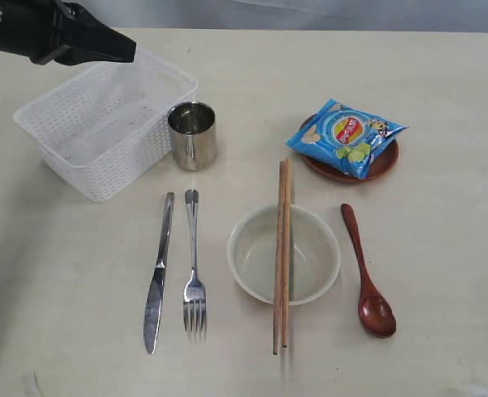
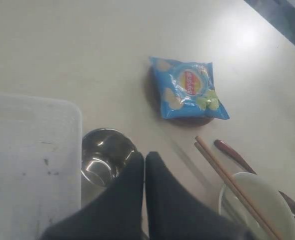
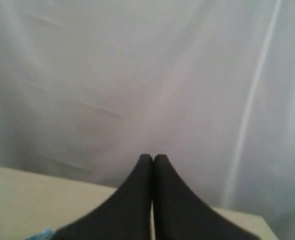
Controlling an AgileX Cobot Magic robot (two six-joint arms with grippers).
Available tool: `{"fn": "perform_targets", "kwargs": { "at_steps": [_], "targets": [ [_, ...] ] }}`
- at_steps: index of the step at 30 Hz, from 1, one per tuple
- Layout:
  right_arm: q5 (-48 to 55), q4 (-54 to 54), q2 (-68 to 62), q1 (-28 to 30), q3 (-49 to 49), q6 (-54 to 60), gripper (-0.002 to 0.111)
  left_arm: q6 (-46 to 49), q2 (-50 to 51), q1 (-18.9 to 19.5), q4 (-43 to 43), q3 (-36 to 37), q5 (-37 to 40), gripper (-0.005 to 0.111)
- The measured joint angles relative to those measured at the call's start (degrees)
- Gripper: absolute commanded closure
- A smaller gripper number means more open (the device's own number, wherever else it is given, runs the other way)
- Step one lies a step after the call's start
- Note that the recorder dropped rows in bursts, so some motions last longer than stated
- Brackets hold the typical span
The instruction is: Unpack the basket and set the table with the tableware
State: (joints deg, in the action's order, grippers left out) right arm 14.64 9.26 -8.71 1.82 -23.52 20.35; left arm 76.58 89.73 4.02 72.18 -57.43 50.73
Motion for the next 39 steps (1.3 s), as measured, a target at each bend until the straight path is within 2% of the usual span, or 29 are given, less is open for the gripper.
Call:
{"fn": "perform_targets", "kwargs": {
  "at_steps": [4, 12, 19, 39],
  "targets": [
    [-0.9, 0.0, 1.2, 0.3, 7.5, 0.1, 0.109, 0.0, 0.0, 0.0, 0.0, 0.0, 0.0, 0.106],
    [-14.6, 0.7, 1.5, 0.3, 21.9, -0.8, 0.109, 0.0, 0.0, 0.0, 0.0, 0.0, 0.0, 0.106],
    [-15.8, 1.0, 1.5, 0.3, 23.3, -0.9, 0.109, 0.0, 0.0, 0.0, 0.0, 0.0, 0.0, 0.106],
    [5.1, 1.3, 7.0, 0.3, 23.3, -2.7, 0.109, 0.0, 0.0, 0.0, 0.0, 0.0, 0.0, 0.106]
  ]
}}
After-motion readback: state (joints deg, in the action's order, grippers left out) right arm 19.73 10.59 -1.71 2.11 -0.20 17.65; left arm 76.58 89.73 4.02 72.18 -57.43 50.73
